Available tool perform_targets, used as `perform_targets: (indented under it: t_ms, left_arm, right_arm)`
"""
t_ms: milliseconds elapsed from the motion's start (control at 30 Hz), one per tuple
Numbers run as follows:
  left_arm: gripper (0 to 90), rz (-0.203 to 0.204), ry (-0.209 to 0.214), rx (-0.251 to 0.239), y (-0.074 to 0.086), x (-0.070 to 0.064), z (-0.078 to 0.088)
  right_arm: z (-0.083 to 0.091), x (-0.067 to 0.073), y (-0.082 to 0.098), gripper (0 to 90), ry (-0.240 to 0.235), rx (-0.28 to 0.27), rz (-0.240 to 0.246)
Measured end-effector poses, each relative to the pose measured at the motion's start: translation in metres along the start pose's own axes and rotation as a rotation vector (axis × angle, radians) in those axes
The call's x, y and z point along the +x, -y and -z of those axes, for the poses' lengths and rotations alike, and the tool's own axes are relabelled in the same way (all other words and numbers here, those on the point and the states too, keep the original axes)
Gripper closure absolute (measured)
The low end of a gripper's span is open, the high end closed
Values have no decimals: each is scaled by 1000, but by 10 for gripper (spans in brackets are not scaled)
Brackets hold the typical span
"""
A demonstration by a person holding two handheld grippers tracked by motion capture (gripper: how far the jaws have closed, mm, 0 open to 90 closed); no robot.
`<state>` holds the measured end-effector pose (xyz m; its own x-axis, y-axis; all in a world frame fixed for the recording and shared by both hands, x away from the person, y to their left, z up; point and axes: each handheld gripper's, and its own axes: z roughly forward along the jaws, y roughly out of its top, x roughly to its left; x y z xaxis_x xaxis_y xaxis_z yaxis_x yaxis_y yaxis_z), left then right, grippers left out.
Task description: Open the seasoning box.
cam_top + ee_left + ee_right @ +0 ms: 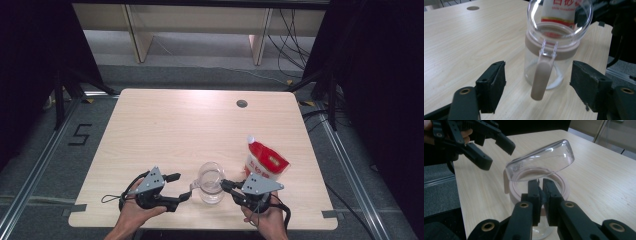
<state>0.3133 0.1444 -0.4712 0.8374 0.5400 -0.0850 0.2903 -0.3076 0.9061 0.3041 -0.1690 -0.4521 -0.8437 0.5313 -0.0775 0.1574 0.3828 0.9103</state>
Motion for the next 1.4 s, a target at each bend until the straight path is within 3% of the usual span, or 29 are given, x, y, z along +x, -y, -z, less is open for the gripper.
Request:
perform_targets:
  t_ms: [33,167,200,333,367,467,533,567,667,933,1000,1067,1167,1200,1300,1333,1400]
  left_arm:
    - [270,33,-8,-3,3,-2,0]
    - [250,-3,-29,29,9,0,3]
    - [243,25,-37,36,12,-1,3]
    - [226,45,-49,35,16,2,5]
    - [216,30,-50,40,17,4,6]
    - [208,54,-63,41,20,4,8]
    - [206,40,-67,42,21,5,9]
    - [202,51,-69,48,22,5,9]
    - [194,22,-68,51,23,7,9]
    - [184,27,-68,59,25,6,10]
    - [184,4,-73,78,25,7,11]
    - [184,29,-66,63,26,6,11]
    - [184,32,-65,56,26,6,10]
    - [184,22,-68,66,26,6,11]
    - [184,24,-68,68,26,6,10]
    - [184,54,-62,62,27,4,9]
    - [184,47,-65,67,27,5,9]
  right_arm:
    - [-1,1,-1,850,2,-10,0]
    - [-2,3,-4,849,-8,-11,5]
    - [-2,4,-5,849,-12,-14,8]
    - [-5,7,-8,849,-14,-25,16]
    - [-5,9,-10,849,-18,-24,14]
    - [-7,11,-12,849,-13,-32,18]
    - [-7,12,-13,849,-14,-36,18]
    - [-8,13,-13,849,-8,-45,16]
    - [-11,14,-15,849,-17,-48,21]
    - [-15,19,-20,848,-35,-48,34]
    - [-17,20,-20,848,-31,-56,31]
    - [-18,21,-21,848,-42,-57,35]
    - [-18,22,-23,848,-42,-59,43]
    - [-19,23,-23,847,-36,-63,24]
    - [-20,23,-24,846,-52,-57,44]
    - [-20,24,-24,846,-54,-56,43]
    - [-20,24,-24,845,-56,-56,41]
